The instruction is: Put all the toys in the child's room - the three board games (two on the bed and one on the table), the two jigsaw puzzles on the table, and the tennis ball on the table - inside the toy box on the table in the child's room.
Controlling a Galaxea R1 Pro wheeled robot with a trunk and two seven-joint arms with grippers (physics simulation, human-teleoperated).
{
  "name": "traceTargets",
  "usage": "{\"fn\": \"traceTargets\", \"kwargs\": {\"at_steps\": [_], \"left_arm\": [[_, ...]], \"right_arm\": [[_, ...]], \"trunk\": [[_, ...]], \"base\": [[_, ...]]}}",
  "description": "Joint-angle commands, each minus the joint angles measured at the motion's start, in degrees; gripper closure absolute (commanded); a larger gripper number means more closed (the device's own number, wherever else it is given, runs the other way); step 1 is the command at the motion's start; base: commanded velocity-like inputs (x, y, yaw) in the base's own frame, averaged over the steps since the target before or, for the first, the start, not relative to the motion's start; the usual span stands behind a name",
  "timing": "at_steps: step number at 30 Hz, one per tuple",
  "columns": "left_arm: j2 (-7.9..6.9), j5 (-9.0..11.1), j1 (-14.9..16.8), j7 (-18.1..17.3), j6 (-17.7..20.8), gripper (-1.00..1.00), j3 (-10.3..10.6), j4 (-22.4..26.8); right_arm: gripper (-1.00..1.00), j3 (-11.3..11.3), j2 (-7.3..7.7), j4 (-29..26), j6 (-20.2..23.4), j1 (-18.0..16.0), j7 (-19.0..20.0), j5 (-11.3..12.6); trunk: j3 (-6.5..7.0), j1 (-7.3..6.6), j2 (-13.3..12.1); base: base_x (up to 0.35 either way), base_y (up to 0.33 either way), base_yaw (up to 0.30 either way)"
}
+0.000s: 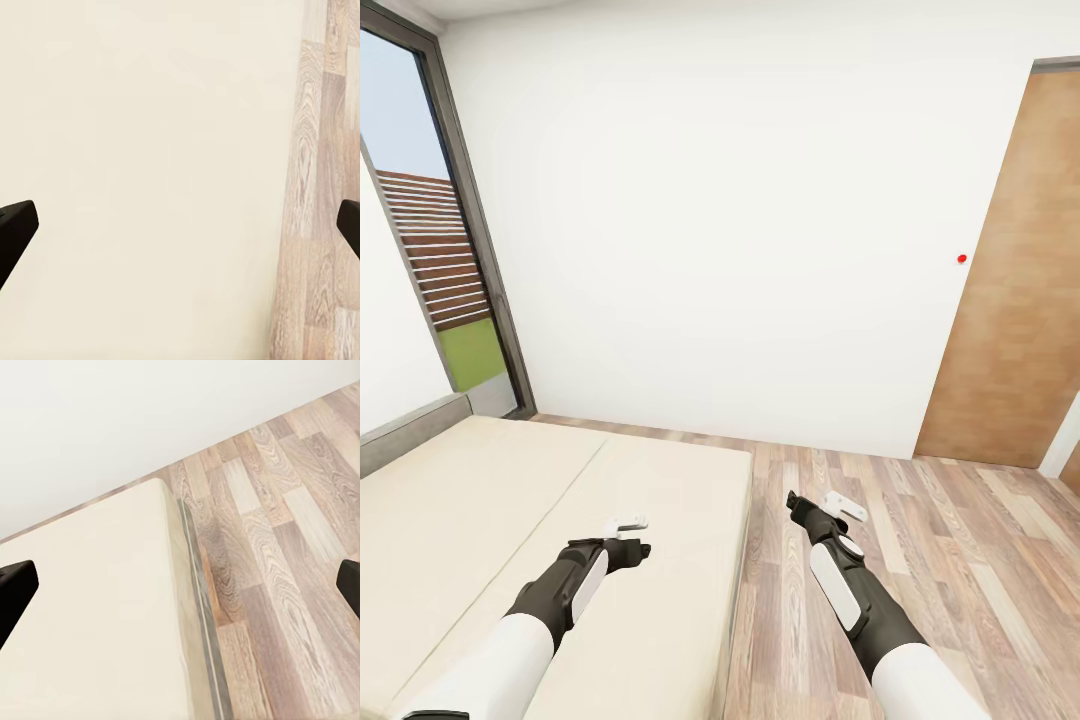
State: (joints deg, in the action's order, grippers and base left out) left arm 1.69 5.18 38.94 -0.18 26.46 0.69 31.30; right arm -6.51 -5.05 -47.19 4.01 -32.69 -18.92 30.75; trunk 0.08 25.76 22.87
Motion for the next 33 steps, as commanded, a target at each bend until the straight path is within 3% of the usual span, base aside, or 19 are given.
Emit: {"fn": "traceTargets", "kwargs": {"at_steps": [1, 10, 24, 33], "left_arm": [[-0.02, 0.53, 0.00, 0.09, 0.31, -1.00, 0.08, 0.07], [-0.02, 0.53, 0.00, 0.09, 0.28, -1.00, 0.10, 0.07], [-0.02, 0.53, 0.00, 0.09, 0.29, -1.00, 0.10, 0.07], [-0.02, 0.53, 0.00, 0.09, 0.29, -1.00, 0.10, 0.07]], "right_arm": [[-1.00, -0.16, 0.03, -0.10, 0.21, -0.01, -0.41, 0.28], [-1.00, -0.16, 0.04, -0.10, 0.21, -0.01, -0.41, 0.29], [-1.00, -0.17, 0.04, -0.10, 0.21, -0.01, -0.41, 0.29], [-1.00, -0.17, 0.04, -0.10, 0.21, -0.01, -0.41, 0.28]], "trunk": [[-0.03, 0.02, 0.05], [-0.03, 0.02, 0.05], [-0.03, 0.02, 0.05], [-0.03, 0.02, 0.05]], "base": [[0.000, 0.000, 0.000], [0.000, 0.001, -0.033], [0.000, 0.038, -0.181], [0.000, 0.002, -0.030]]}}
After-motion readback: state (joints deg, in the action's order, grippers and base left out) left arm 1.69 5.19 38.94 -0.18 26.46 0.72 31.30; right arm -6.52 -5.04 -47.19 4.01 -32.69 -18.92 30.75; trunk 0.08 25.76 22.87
